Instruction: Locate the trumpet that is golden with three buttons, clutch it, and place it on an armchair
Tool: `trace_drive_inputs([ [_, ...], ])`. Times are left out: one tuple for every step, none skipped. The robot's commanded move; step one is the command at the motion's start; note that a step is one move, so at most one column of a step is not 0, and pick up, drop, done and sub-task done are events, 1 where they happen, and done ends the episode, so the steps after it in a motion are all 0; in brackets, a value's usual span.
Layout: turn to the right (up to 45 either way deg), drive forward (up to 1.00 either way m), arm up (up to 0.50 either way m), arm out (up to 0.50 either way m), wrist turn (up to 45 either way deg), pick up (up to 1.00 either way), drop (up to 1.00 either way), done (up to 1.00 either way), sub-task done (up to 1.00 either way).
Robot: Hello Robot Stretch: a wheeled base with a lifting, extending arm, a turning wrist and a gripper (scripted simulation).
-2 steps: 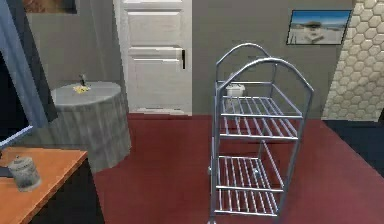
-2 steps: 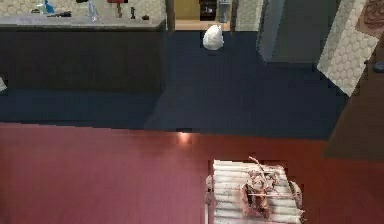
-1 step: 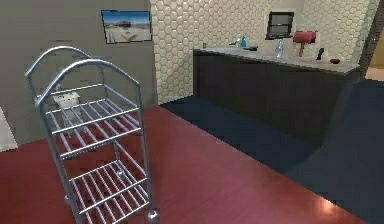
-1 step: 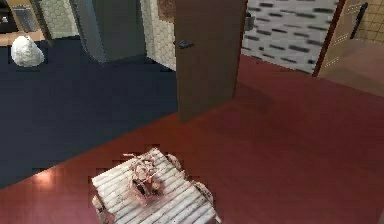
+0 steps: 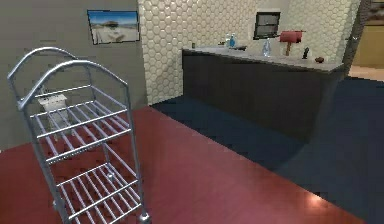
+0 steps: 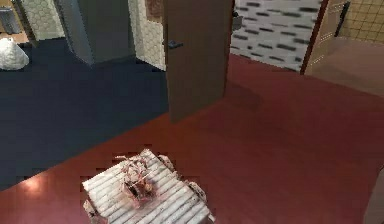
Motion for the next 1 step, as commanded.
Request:
trace_drive_inputs([
  [-45.0,0.0,0.0,0.0,0.0,0.0,0.0,0.0,0.0],
])
